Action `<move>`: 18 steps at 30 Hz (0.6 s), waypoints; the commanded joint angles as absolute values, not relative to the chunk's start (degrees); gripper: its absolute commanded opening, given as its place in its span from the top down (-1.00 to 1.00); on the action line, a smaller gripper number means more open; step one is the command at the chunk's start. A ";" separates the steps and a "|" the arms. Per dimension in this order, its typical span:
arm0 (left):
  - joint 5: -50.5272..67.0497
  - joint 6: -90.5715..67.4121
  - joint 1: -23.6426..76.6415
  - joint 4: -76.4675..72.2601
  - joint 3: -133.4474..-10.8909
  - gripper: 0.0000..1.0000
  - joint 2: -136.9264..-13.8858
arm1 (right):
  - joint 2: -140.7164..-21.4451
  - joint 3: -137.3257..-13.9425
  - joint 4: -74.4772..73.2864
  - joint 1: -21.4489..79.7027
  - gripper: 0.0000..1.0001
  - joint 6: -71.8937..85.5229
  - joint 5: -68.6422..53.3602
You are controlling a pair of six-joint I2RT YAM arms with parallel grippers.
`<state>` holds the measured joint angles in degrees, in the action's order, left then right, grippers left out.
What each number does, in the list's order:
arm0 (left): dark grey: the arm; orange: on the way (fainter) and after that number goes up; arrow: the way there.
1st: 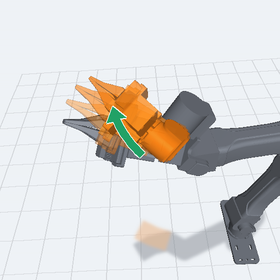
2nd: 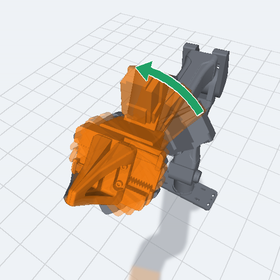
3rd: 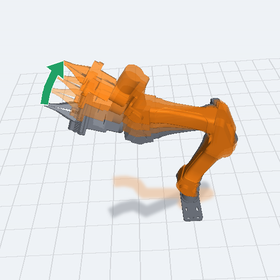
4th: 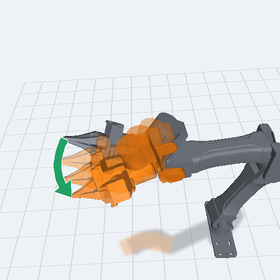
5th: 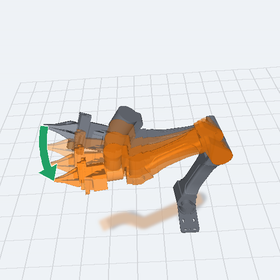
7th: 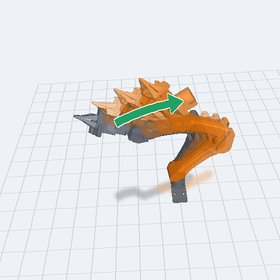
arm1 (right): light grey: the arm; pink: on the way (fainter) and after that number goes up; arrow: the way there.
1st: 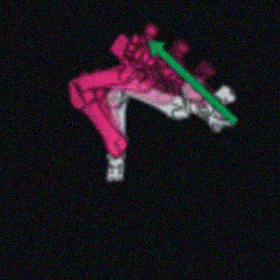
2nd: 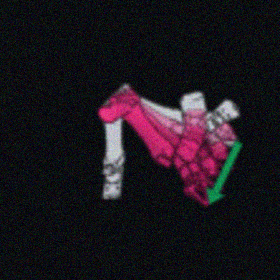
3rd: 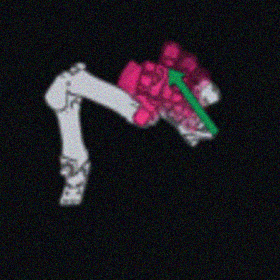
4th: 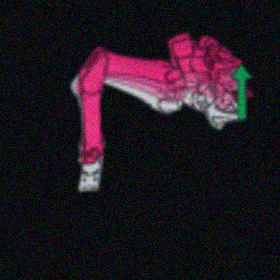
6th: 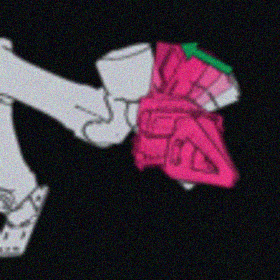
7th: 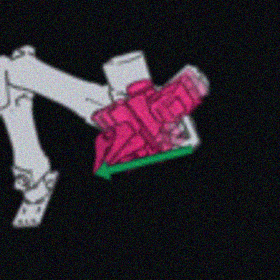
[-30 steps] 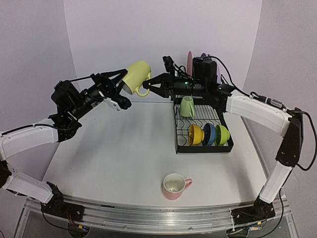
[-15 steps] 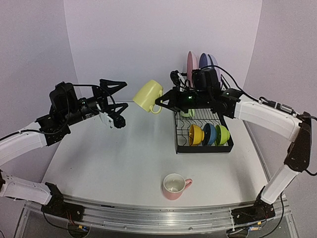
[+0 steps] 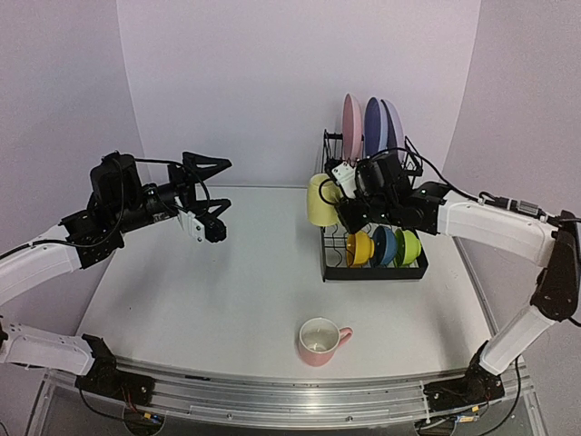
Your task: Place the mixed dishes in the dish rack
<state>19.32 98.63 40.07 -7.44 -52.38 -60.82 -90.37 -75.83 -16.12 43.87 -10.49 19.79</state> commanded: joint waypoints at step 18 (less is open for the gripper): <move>16.01 96.38 40.08 -9.23 -51.84 -0.81 -59.60 | -95.18 -69.82 3.46 28.82 1.00 -29.06 20.05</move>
<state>17.32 97.45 40.07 -7.51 -52.36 -60.80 -95.45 -69.54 -4.45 30.15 -28.25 21.28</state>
